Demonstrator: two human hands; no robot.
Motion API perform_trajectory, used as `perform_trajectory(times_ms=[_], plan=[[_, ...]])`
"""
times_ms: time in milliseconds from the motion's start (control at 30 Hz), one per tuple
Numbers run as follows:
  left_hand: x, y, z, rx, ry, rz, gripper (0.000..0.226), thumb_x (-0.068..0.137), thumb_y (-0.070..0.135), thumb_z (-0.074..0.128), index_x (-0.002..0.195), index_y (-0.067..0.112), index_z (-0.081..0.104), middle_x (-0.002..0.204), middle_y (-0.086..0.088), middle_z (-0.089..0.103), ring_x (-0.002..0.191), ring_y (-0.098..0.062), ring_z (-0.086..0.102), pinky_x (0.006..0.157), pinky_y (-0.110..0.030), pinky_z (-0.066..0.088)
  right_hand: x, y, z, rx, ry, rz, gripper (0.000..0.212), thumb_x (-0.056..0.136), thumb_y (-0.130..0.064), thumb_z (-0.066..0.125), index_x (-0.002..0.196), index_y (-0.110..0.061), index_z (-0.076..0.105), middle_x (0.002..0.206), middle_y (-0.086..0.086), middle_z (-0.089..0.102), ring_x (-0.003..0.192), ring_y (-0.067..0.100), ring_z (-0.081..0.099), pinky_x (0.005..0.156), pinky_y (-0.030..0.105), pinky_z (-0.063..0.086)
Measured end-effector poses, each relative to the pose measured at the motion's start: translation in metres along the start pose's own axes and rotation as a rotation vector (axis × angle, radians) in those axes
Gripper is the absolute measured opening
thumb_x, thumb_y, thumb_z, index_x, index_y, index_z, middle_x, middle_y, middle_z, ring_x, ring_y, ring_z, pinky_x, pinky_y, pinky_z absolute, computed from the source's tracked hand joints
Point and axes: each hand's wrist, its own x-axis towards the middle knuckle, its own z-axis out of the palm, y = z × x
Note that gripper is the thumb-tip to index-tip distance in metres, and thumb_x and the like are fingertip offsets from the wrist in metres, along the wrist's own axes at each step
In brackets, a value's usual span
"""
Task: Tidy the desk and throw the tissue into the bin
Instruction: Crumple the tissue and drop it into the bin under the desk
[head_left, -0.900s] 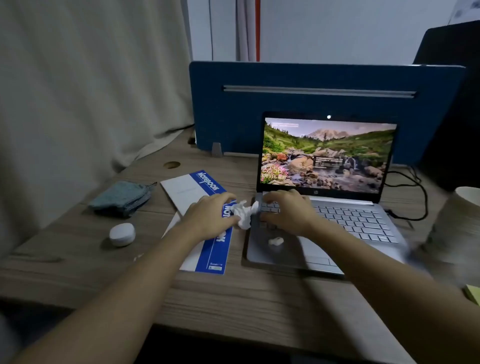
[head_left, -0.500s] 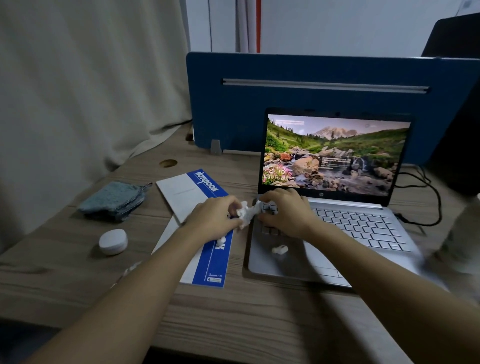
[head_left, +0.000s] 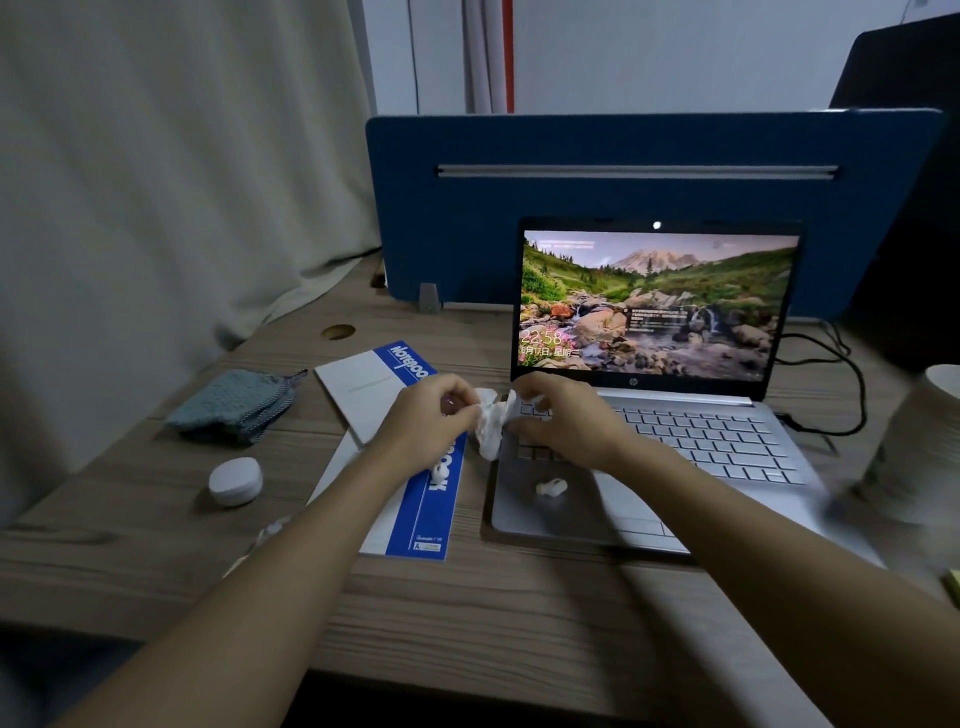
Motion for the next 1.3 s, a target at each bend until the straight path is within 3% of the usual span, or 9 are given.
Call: perform_trajectory(times_ms=[133, 267, 433, 567, 700, 867, 1000, 1167, 1300], plan=[[-0.007, 0.016, -0.002, -0.162, 0.018, -0.016, 0.005, 0.09, 0.026, 0.069, 0.088, 0.026, 0.065, 0.087, 0.013, 0.068, 0.083, 0.01, 0.061, 0.064, -0.002, 0.043, -0.008, -0.011, -0.002, 0.105, -0.005, -0.007, 0.057, 0.085, -0.035, 0.071, 0.134, -0.017, 0.05, 0.127, 0.003, 0.06, 0.098, 0.017, 0.062, 0.085, 0.034, 0.052], [-0.018, 0.026, -0.01, -0.267, -0.003, -0.006, 0.003, 0.09, 0.021, 0.069, 0.092, 0.02, 0.067, 0.089, 0.007, 0.07, 0.085, -0.003, 0.066, 0.073, -0.013, 0.05, -0.015, -0.019, -0.001, 0.156, 0.017, -0.027, 0.057, 0.084, -0.035, 0.072, 0.133, -0.017, 0.05, 0.126, 0.001, 0.06, 0.097, 0.015, 0.06, 0.082, 0.031, 0.05], [-0.032, 0.029, -0.028, -0.426, -0.018, -0.034, 0.006, 0.09, 0.017, 0.068, 0.096, 0.015, 0.068, 0.095, -0.003, 0.073, 0.089, -0.01, 0.069, 0.075, -0.019, 0.054, -0.019, -0.034, 0.005, 0.264, -0.02, -0.021, 0.037, 0.082, -0.035, 0.073, 0.113, -0.021, 0.059, 0.113, -0.005, 0.064, 0.09, 0.01, 0.06, 0.078, 0.034, 0.052], [-0.042, 0.023, -0.042, -0.482, -0.017, -0.084, 0.005, 0.091, 0.02, 0.067, 0.096, 0.02, 0.067, 0.095, 0.004, 0.075, 0.084, -0.001, 0.068, 0.065, -0.015, 0.049, -0.02, -0.05, 0.012, 0.362, -0.044, -0.029, 0.021, 0.081, -0.034, 0.074, 0.092, -0.036, 0.056, 0.091, -0.017, 0.063, 0.08, 0.0, 0.058, 0.068, 0.023, 0.043], [-0.054, 0.013, -0.057, -0.521, -0.023, -0.143, 0.005, 0.091, 0.021, 0.067, 0.09, 0.025, 0.067, 0.091, 0.009, 0.076, 0.081, 0.001, 0.067, 0.071, -0.026, 0.044, -0.018, -0.065, 0.021, 0.439, -0.103, -0.046, 0.02, 0.083, -0.03, 0.072, 0.097, -0.03, 0.059, 0.092, -0.009, 0.066, 0.087, 0.01, 0.063, 0.073, 0.034, 0.052], [-0.074, -0.003, -0.075, -0.547, 0.001, -0.131, 0.008, 0.087, 0.008, 0.07, 0.09, 0.015, 0.067, 0.083, 0.012, 0.076, 0.075, 0.004, 0.067, 0.06, -0.009, 0.047, -0.013, -0.082, 0.037, 0.413, -0.131, -0.066, 0.009, 0.086, -0.022, 0.067, 0.084, -0.025, 0.059, 0.083, -0.004, 0.065, 0.084, 0.016, 0.064, 0.072, 0.038, 0.053], [-0.09, -0.018, -0.096, -0.48, 0.03, -0.162, 0.014, 0.084, 0.003, 0.073, 0.096, 0.007, 0.068, 0.088, 0.004, 0.075, 0.079, 0.0, 0.069, 0.066, -0.012, 0.05, -0.007, -0.092, 0.049, 0.35, -0.172, -0.066, 0.006, 0.087, -0.024, 0.065, 0.09, -0.02, 0.061, 0.093, -0.004, 0.066, 0.09, 0.016, 0.064, 0.077, 0.04, 0.057], [-0.119, -0.042, -0.127, -0.18, 0.02, -0.206, 0.013, 0.084, 0.009, 0.074, 0.092, 0.019, 0.071, 0.091, 0.004, 0.073, 0.083, -0.008, 0.068, 0.071, -0.023, 0.057, -0.004, -0.107, 0.064, 0.231, -0.132, -0.115, 0.009, 0.087, -0.036, 0.065, 0.086, -0.03, 0.058, 0.1, -0.016, 0.058, 0.087, 0.008, 0.058, 0.062, 0.025, 0.049], [-0.141, -0.059, -0.151, -0.02, -0.188, -0.225, 0.026, 0.079, 0.019, 0.081, 0.101, 0.023, 0.069, 0.101, 0.005, 0.071, 0.093, -0.009, 0.067, 0.08, -0.021, 0.054, -0.006, -0.118, 0.076, 0.182, -0.129, -0.166, 0.012, 0.087, -0.04, 0.061, 0.092, -0.03, 0.058, 0.113, -0.01, 0.062, 0.09, 0.005, 0.057, 0.069, 0.029, 0.052]])
